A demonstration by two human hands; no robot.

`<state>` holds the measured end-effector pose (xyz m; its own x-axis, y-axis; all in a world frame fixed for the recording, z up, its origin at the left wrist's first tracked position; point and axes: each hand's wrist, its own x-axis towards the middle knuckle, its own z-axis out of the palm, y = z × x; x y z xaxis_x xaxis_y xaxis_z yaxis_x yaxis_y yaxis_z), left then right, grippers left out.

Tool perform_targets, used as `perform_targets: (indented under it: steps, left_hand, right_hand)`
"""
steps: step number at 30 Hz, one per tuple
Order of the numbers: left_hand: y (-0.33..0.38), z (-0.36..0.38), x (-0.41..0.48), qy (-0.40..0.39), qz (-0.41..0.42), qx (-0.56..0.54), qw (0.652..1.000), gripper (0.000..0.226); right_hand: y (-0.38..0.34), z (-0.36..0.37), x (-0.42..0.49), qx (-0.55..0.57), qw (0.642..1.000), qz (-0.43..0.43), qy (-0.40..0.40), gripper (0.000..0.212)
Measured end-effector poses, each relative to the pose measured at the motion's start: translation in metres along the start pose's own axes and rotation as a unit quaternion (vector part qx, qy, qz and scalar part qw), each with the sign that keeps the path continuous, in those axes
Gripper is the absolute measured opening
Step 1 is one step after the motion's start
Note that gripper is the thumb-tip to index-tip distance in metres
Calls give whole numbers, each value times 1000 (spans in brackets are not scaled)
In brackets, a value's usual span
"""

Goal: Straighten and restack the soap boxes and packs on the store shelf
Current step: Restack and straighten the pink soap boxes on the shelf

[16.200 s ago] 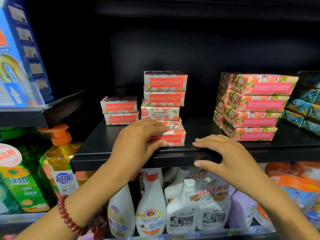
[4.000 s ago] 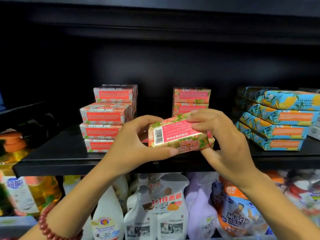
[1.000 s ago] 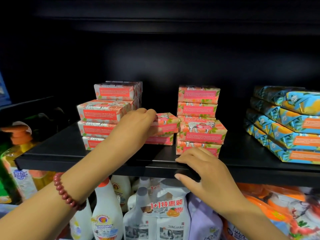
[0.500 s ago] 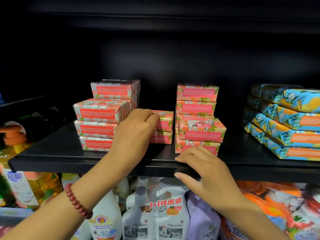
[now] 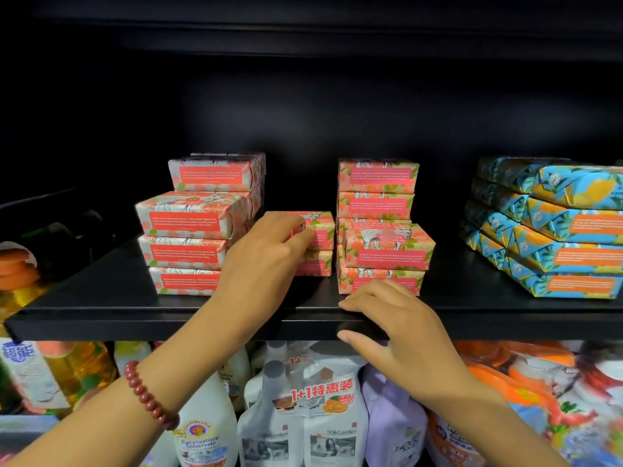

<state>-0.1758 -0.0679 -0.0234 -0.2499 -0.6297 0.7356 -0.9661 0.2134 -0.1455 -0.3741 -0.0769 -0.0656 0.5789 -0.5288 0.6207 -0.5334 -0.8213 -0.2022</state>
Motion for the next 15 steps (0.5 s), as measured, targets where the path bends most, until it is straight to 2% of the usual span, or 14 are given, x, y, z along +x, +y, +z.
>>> perform_targets:
  steps: [3,5,9,11,13,15]
  left_hand:
    - [-1,1,-9,0,-3,-7,1000,17]
    - [-4,2,-13,-31,-7,-24,999,10]
    - [-7,8,-15,-78,-50,-42,995,22]
    - [-6,8,-13,-89,-59,-27,994,28]
    - [-4,8,-12,-100,-63,-17,993,30]
    - [-3,5,-14,-104,-57,-31,993,27]
  right_hand:
    - [2,-5,0,44,999,8,-17,27]
    - [2,-13,2,74,997,7,5,25]
    - [3,-31,12,37,986,-14,160,16]
    - [8,-41,18,10,980,-11,197,17]
    - [18,-50,25,-21,982,11,189,23]
    - [28,-56,33,-37,990,48,128,40]
